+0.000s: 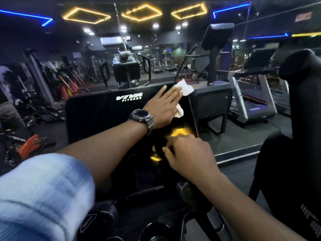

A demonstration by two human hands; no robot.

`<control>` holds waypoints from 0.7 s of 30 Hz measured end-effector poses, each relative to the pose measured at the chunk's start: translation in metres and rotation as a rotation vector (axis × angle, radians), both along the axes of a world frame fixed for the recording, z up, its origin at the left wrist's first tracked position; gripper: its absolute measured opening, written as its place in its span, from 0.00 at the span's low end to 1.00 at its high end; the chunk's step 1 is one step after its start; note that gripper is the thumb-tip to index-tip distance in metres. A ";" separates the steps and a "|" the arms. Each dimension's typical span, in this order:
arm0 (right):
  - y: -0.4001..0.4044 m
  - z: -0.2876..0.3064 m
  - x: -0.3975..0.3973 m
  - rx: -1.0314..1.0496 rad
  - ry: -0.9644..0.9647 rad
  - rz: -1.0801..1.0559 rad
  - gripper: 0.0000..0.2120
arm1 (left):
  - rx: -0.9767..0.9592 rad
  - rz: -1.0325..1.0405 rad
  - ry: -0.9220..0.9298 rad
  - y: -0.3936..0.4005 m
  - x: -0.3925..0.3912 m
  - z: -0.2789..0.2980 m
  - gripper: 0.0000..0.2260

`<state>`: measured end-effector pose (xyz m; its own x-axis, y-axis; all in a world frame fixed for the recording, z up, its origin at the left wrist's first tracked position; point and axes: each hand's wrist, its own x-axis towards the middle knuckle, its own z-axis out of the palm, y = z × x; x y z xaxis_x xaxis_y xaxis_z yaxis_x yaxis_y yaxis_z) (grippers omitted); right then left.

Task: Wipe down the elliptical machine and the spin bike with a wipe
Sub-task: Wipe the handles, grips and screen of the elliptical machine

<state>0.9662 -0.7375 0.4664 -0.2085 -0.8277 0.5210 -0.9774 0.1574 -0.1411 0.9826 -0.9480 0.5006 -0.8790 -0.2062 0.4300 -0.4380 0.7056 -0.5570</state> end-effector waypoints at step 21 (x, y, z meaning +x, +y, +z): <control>-0.035 -0.004 0.020 -0.056 0.089 0.092 0.11 | 0.050 0.202 0.316 -0.058 0.148 0.013 0.22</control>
